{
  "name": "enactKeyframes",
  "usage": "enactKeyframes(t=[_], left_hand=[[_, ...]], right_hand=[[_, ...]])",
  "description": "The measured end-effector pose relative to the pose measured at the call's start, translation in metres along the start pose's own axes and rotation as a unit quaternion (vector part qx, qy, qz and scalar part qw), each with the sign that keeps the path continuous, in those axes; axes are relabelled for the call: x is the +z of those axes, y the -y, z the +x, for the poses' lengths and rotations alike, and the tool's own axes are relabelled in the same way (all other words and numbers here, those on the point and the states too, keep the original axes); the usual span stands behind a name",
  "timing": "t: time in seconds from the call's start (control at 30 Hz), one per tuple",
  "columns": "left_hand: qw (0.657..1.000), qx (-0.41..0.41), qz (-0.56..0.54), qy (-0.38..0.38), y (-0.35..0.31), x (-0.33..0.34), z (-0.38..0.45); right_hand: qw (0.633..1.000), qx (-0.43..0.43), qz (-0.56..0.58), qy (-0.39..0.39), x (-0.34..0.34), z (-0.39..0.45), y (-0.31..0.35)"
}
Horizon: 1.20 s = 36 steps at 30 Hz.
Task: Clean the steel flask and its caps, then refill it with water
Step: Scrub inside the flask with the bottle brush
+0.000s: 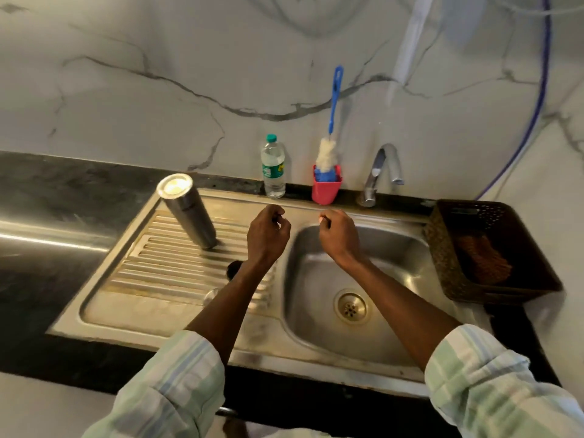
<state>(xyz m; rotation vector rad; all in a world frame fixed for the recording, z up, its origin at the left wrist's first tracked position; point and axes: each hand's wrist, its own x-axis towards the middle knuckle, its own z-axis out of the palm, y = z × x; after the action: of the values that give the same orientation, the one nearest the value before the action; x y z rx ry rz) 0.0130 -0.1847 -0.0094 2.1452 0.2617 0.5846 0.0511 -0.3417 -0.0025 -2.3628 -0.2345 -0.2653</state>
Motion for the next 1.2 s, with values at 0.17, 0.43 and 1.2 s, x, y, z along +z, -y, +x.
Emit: enactKeyframes(t=[0.17, 0.43, 1.2], left_hand=[[0.998, -0.015, 0.032, 0.059, -0.021, 0.044, 0.027], [0.985, -0.064, 0.041, 0.157, -0.017, 0.081, 0.086], [0.950, -0.065, -0.096, 0.290, 0.036, 0.154, 0.175]], right_hand=[[0.999, -0.012, -0.003, -0.042, -0.059, 0.041, -0.021], [0.997, 0.031, 0.075, -0.013, -0.060, 0.116, -0.011], [0.994, 0.093, 0.051, -0.010, -0.003, 0.205, -0.027]])
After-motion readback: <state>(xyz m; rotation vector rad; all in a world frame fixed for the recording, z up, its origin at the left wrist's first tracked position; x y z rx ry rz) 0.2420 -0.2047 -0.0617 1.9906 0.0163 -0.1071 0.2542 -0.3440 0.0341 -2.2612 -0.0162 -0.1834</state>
